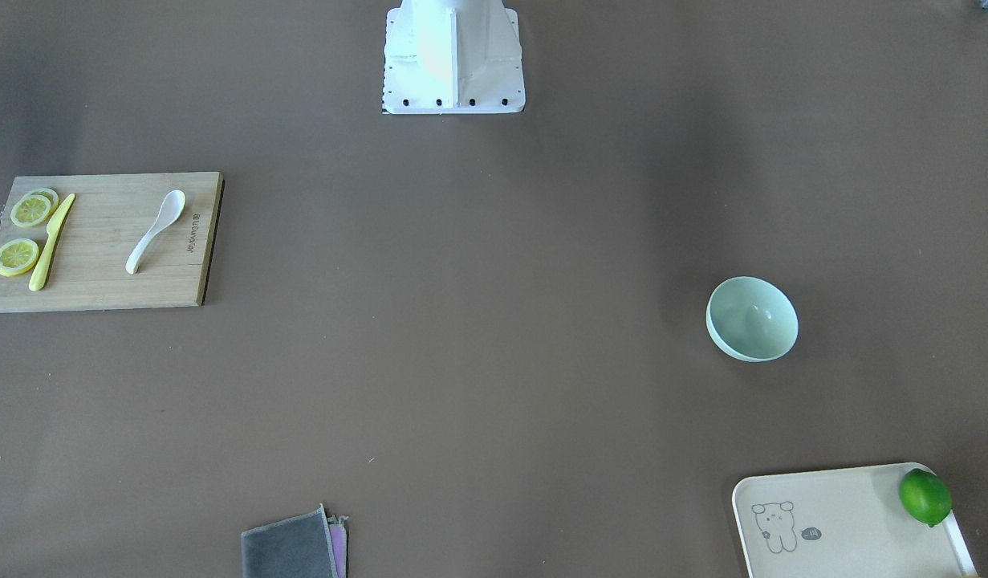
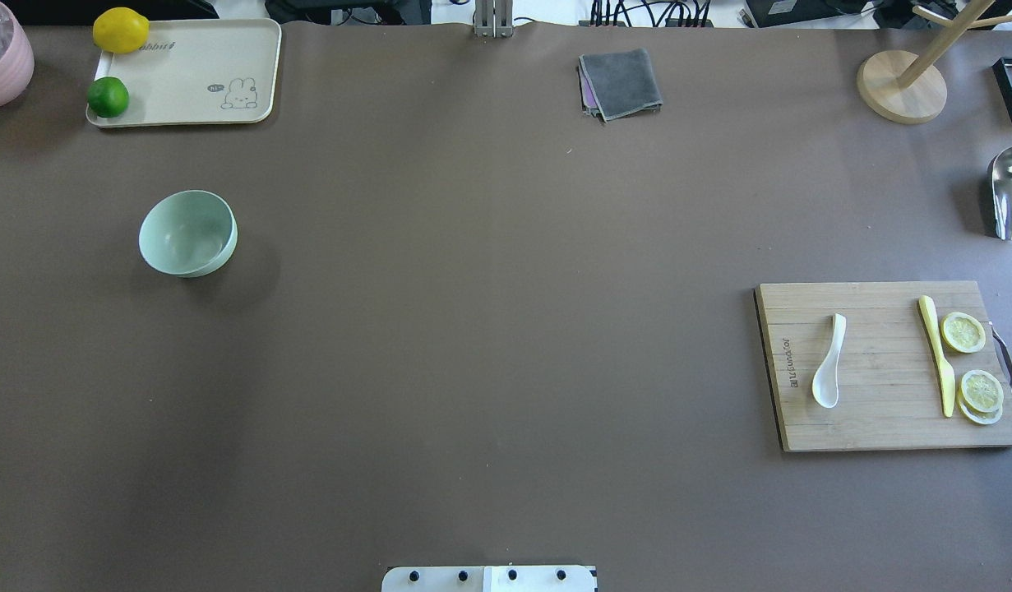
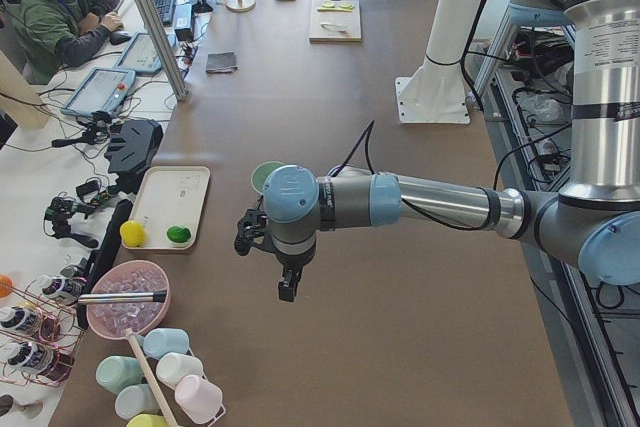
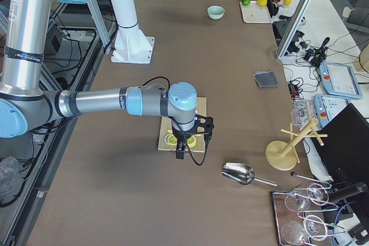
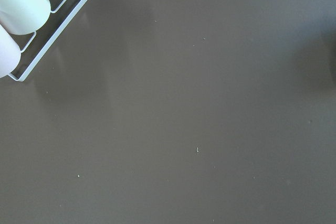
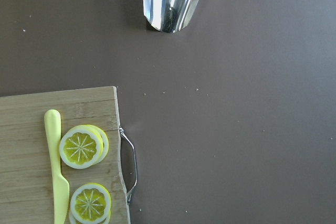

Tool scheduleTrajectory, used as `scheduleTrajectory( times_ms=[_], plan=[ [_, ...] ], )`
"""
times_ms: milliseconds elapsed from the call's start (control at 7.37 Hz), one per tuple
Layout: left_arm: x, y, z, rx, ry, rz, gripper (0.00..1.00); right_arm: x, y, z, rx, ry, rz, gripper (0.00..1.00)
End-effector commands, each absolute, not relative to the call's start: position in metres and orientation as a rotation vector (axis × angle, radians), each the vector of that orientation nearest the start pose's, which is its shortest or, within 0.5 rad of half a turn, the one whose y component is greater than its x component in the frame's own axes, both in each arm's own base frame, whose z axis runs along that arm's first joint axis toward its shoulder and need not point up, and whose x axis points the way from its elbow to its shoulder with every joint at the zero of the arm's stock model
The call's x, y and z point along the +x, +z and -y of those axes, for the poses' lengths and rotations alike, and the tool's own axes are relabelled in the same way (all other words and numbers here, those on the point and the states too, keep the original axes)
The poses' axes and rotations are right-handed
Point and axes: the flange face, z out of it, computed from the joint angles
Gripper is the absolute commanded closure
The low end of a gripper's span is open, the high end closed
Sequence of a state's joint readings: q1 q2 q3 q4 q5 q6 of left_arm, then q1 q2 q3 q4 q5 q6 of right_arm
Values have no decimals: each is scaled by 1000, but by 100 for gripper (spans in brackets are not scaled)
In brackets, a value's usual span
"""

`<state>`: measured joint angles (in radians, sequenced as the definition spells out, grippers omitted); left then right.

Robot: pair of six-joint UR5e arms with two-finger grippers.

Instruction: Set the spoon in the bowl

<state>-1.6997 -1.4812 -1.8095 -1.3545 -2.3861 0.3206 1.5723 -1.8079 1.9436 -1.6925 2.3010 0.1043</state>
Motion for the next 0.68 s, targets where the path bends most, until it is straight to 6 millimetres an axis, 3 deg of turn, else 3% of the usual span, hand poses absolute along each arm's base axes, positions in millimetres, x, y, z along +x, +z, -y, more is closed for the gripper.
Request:
scheduleTrajectory(
  times_ms=[0, 407, 543],
  plan=[
    [-117, 603, 433, 119, 154, -809, 1, 67, 596, 388, -26, 97, 730, 0],
    [-118, 599, 435, 127, 158, -806, 1, 68, 595, 389, -14, 94, 726, 0],
    [-118, 597, 437, 134, 160, -807, 1, 68, 587, 394, 35, 75, 728, 0]
  ],
)
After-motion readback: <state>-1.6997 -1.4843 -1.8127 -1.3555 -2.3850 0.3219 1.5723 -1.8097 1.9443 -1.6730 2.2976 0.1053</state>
